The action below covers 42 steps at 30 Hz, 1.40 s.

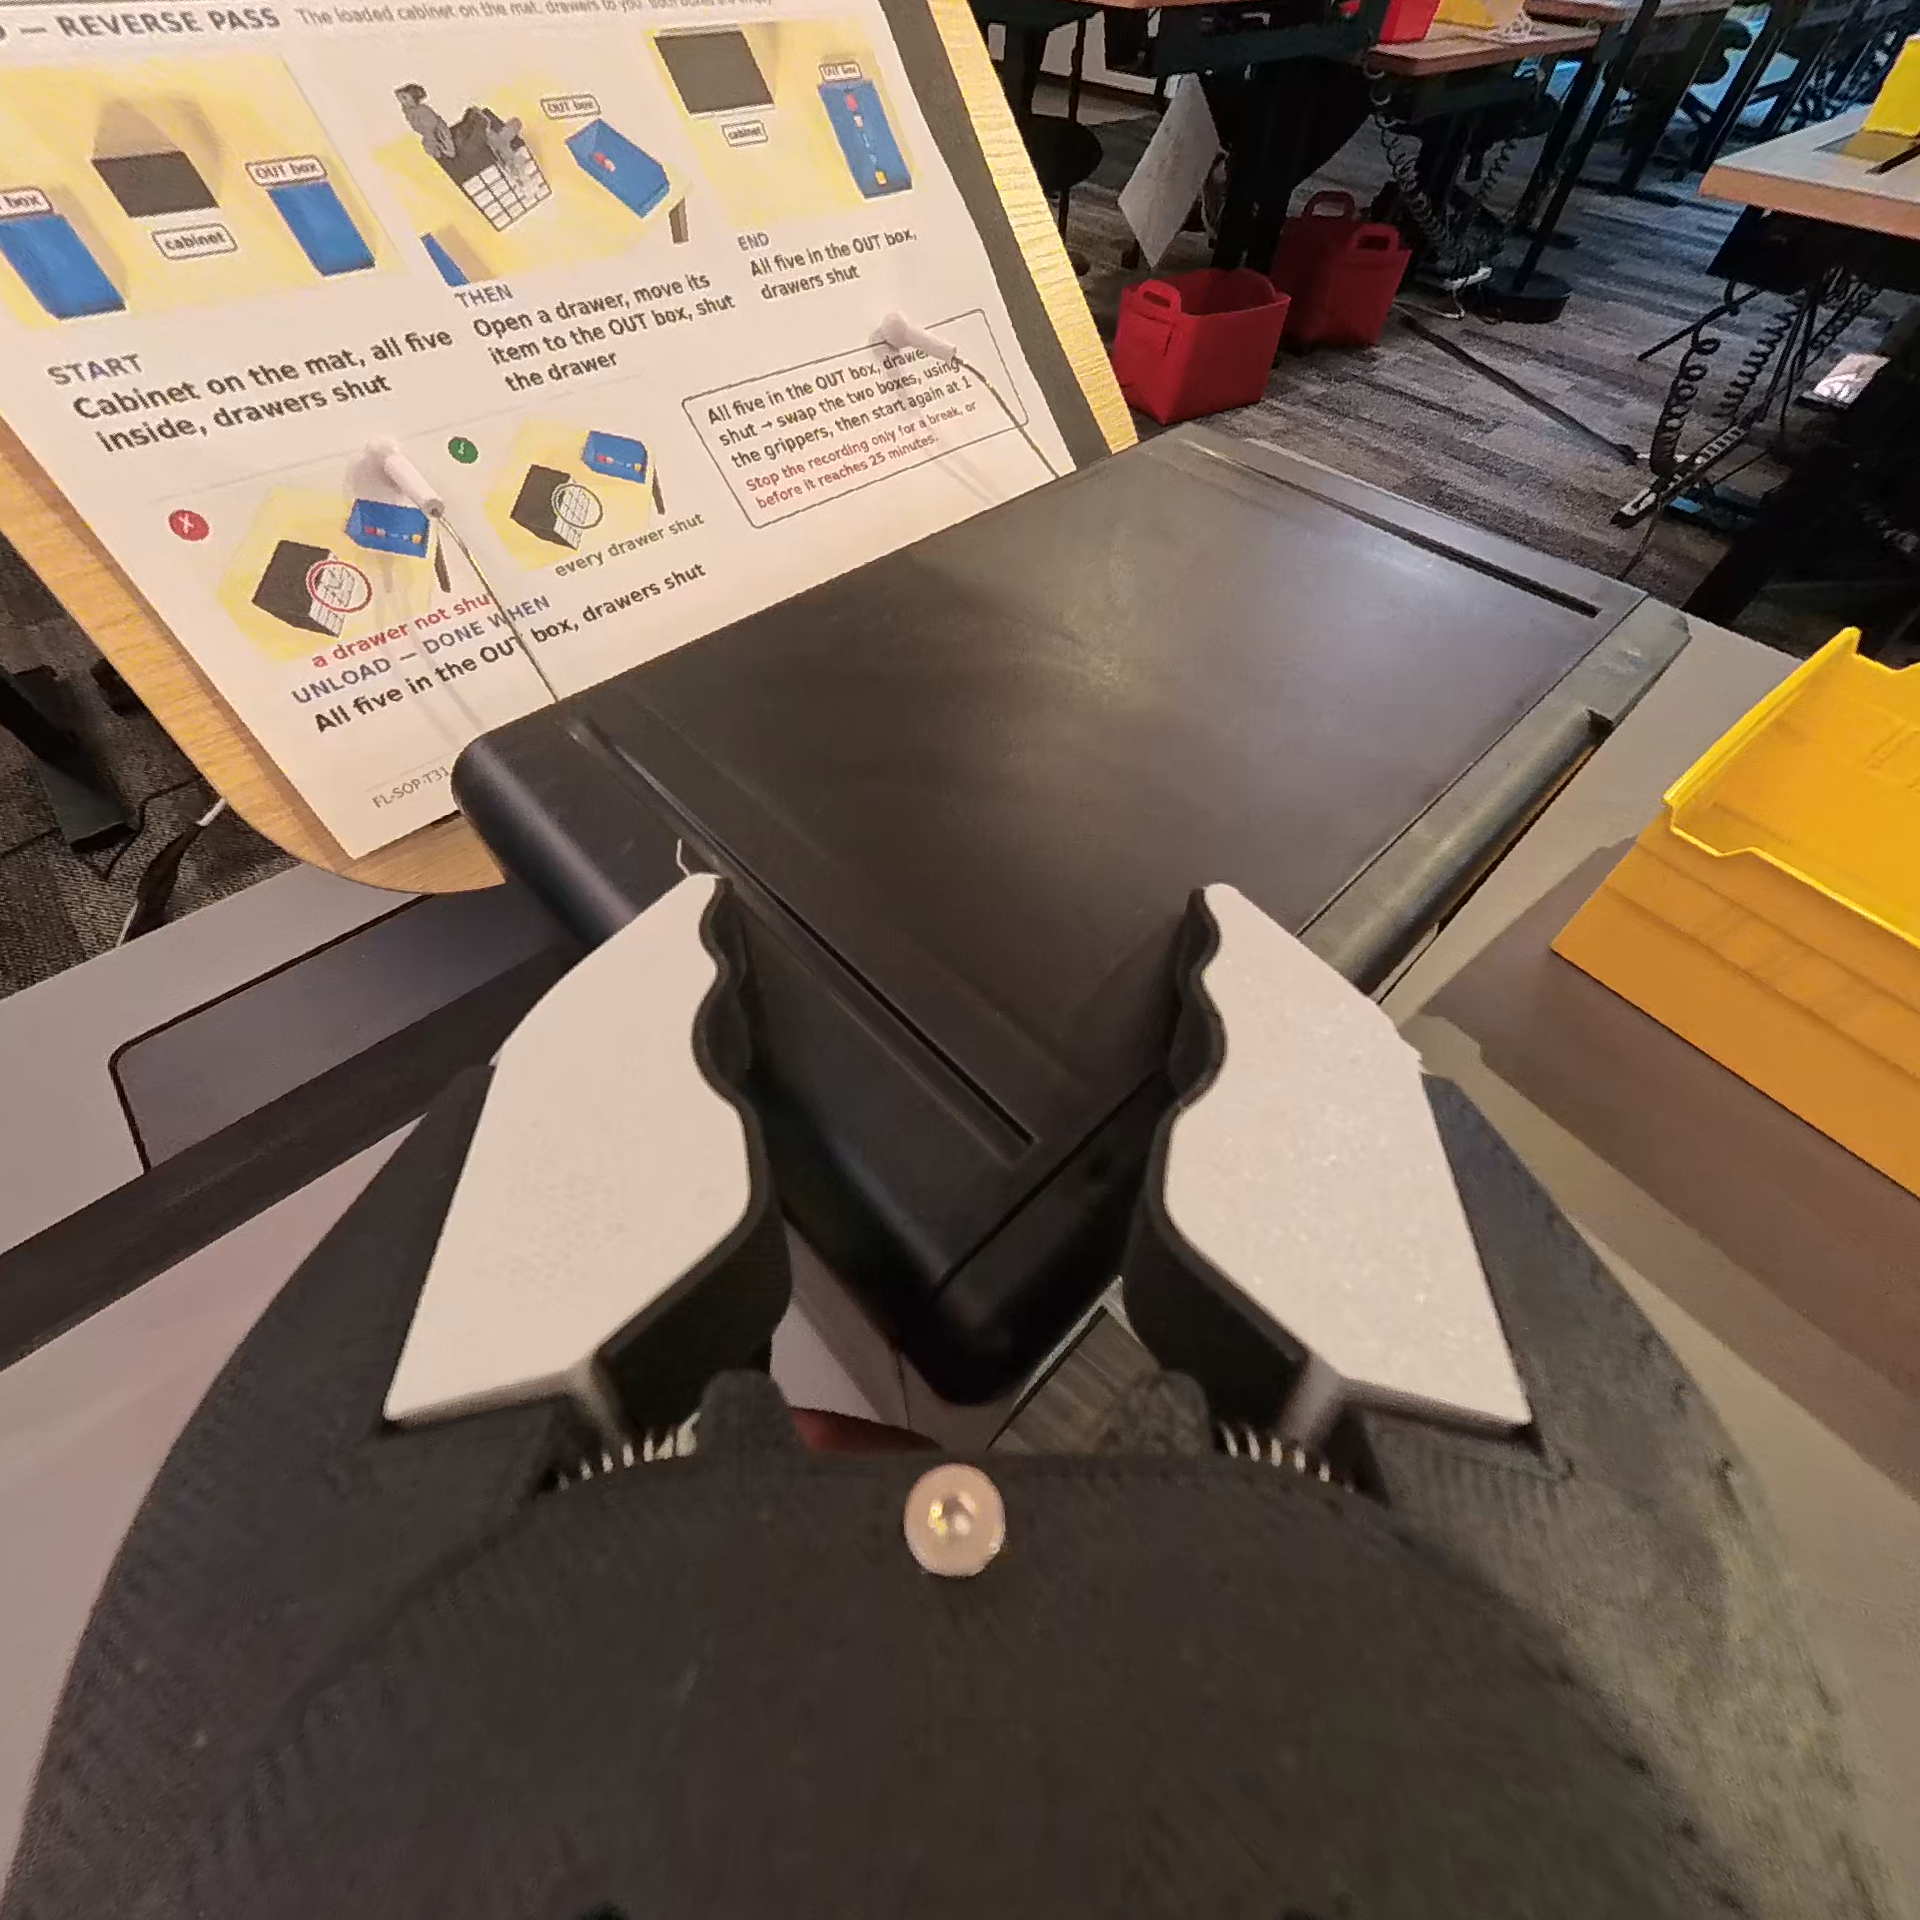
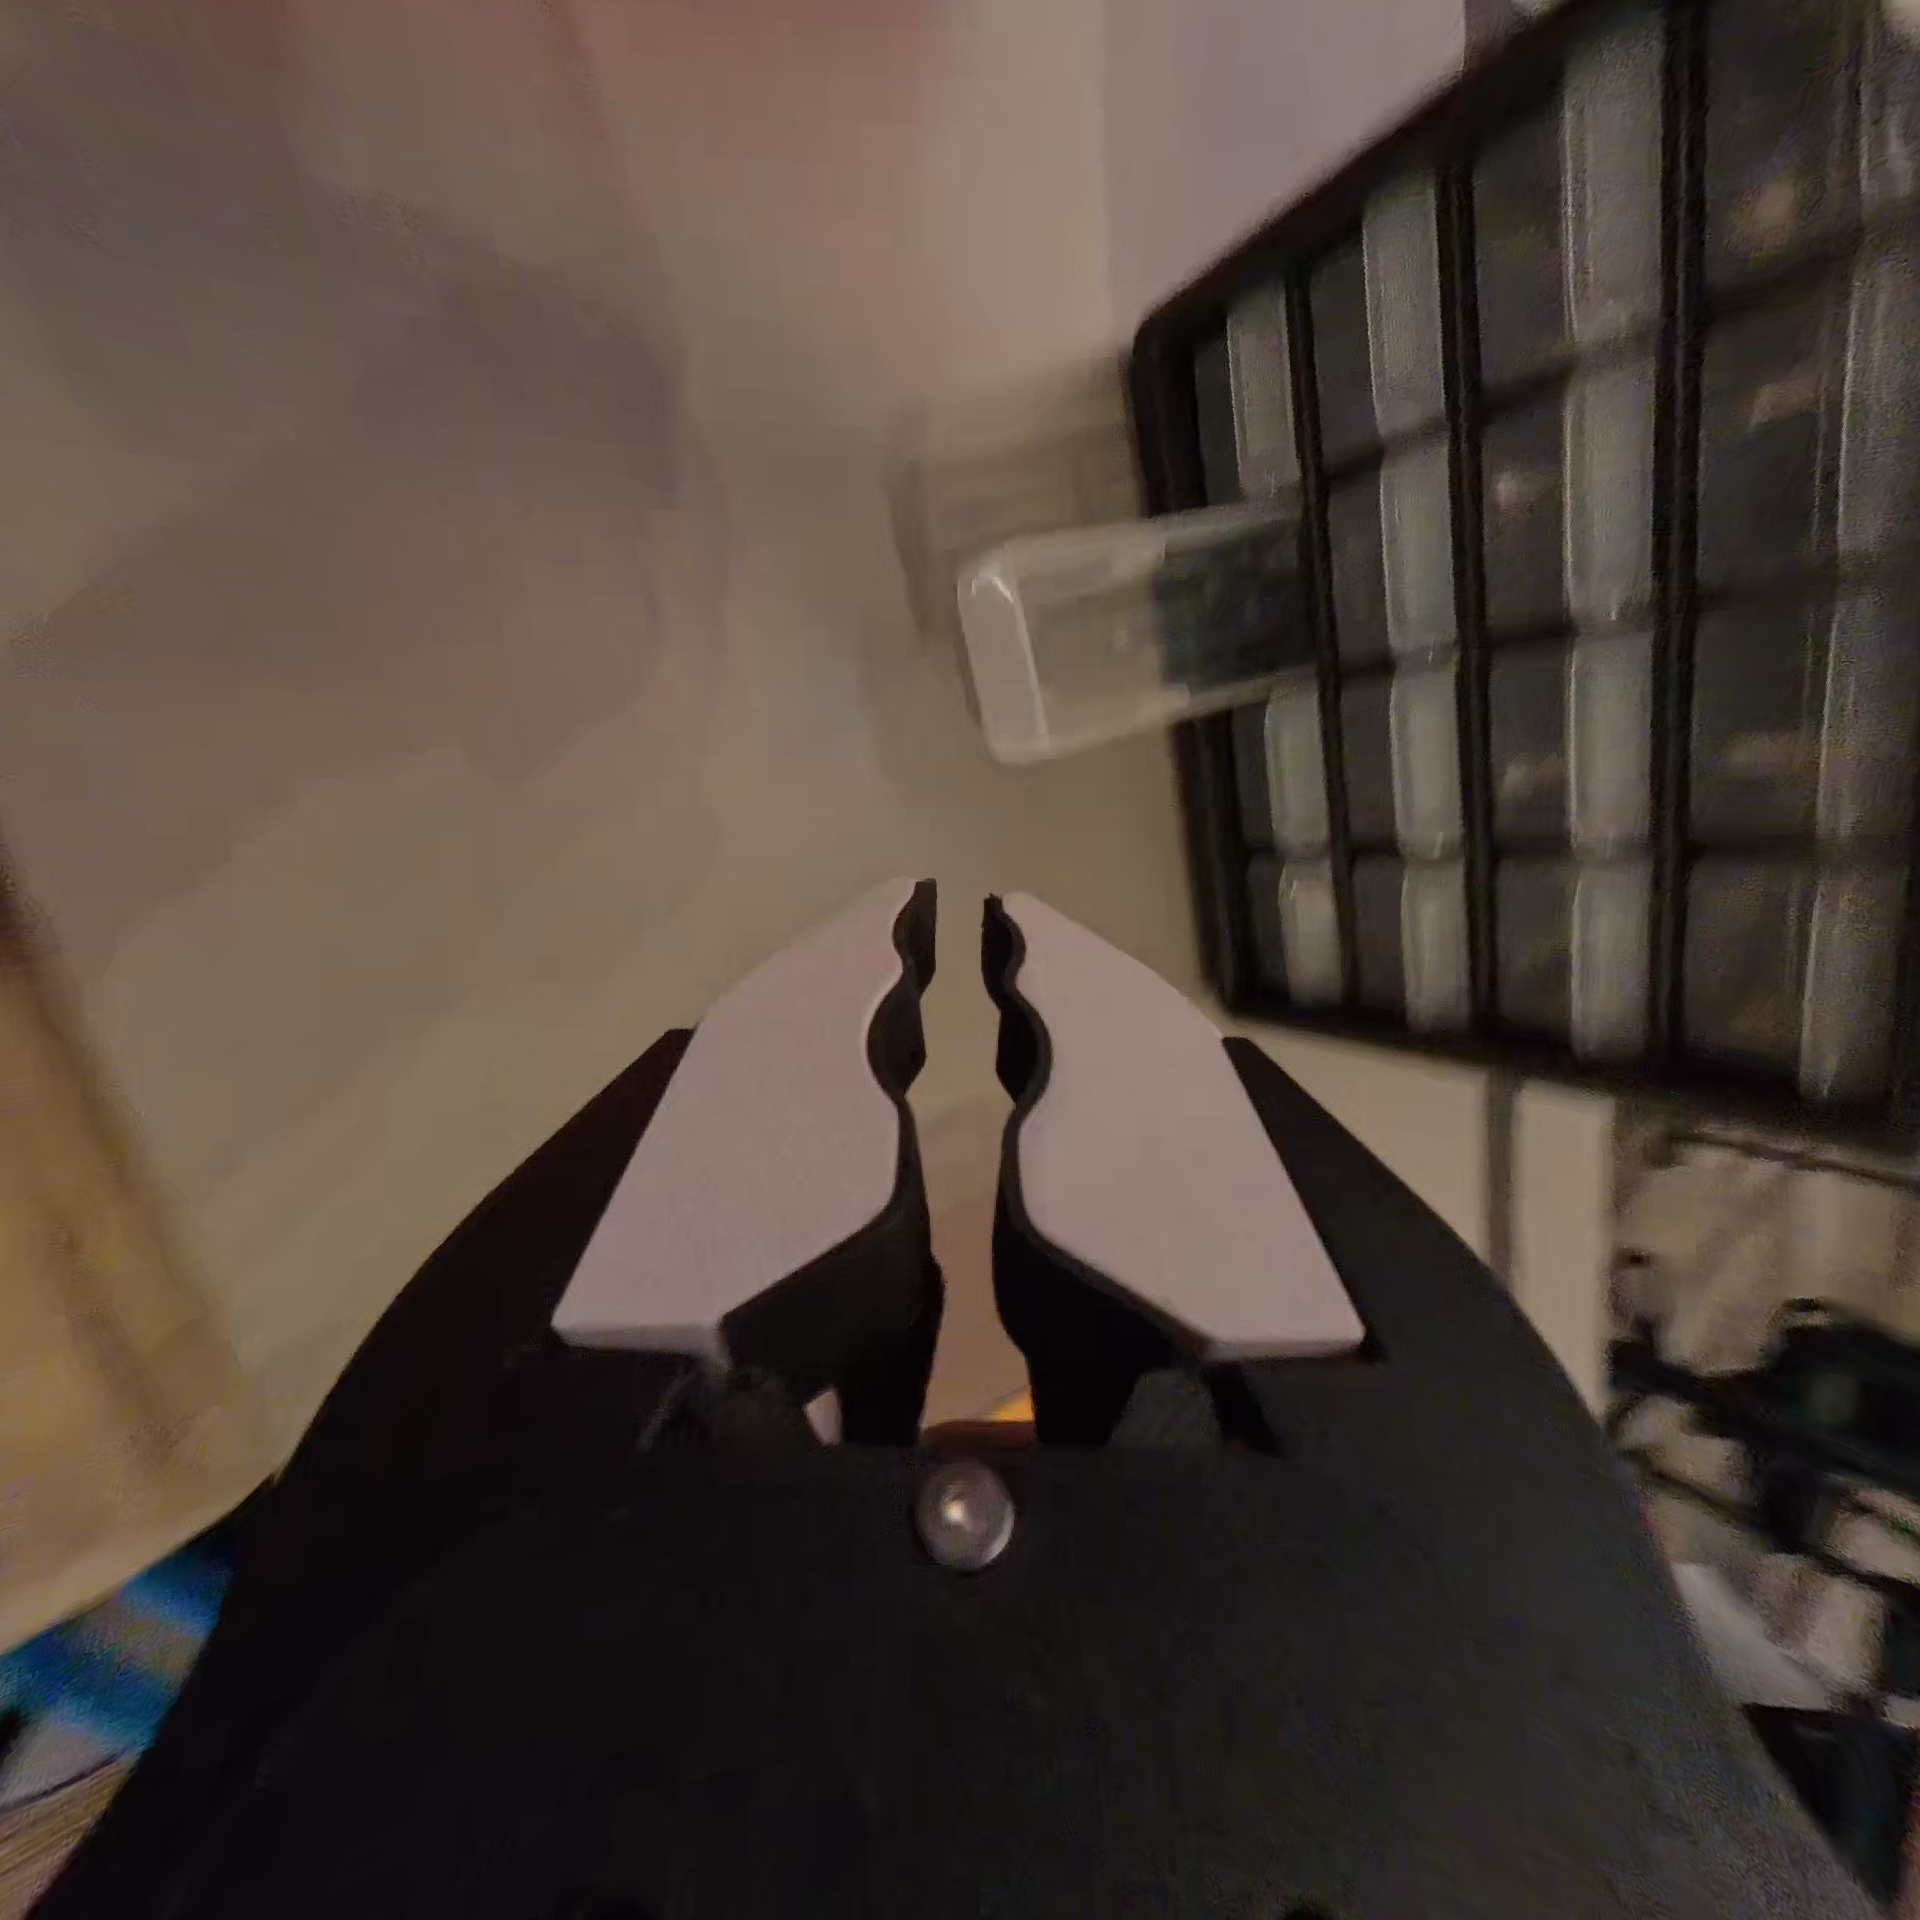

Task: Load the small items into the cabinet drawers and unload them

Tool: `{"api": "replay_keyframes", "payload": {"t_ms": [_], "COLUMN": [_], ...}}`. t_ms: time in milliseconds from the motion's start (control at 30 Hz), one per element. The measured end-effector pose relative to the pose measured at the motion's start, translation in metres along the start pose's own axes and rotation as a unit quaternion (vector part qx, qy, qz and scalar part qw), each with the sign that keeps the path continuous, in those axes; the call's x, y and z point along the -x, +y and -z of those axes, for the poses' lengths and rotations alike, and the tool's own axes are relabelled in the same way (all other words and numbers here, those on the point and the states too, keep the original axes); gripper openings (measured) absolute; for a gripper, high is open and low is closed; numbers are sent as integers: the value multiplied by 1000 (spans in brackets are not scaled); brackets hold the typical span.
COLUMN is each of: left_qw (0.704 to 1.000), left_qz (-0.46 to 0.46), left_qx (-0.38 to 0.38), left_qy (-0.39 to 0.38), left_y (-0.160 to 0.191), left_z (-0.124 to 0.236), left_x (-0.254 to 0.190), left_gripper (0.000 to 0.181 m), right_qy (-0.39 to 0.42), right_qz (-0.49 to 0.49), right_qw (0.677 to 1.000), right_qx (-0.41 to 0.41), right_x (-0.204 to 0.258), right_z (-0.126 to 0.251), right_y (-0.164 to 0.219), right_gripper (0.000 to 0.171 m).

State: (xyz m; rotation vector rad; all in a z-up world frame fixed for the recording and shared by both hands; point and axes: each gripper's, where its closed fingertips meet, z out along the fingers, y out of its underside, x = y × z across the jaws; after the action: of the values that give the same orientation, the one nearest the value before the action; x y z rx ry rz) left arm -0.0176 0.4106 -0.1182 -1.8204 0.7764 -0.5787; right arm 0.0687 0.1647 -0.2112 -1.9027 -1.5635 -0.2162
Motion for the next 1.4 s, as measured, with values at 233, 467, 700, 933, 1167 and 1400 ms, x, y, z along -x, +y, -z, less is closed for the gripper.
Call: {"api": "replay_keyframes", "payload": {"t_ms": [233, 467, 700, 933, 1167, 1400], "left_qw": [1000, 1000, 1000, 1000, 1000, 1000], "left_qz": [0, 2, 1, 2, 2, 2], "left_qx": [9, 1, -1, -8, -8, -8], "left_qy": [-6, -3, -2, 1, 2, 2], "left_y": [0, 0, 0, 0, 0, 0], "left_z": [1, 1, 1, 1, 1, 1], "left_x": [0, 0, 0, 0, 0, 1], "left_gripper": [80, 80, 80, 80, 80, 80], "right_qy": [134, 191, 235, 181, 247, 202], "right_qz": [149, 127, 72, 92, 36, 50], "right_qw": [979, 972, 966, 979, 966, 975], "right_qx": [39, 56, 79, 11, 68, 83], "right_x": [-3, -45, -96, -64, -92, -72], "right_z": [-104, -127, -163, -151, -187, -179], "right_y": [-36, -24, -21, -43, -18, -20], "right_gripper": [22, 22, 40, 18, 9, 33]}}
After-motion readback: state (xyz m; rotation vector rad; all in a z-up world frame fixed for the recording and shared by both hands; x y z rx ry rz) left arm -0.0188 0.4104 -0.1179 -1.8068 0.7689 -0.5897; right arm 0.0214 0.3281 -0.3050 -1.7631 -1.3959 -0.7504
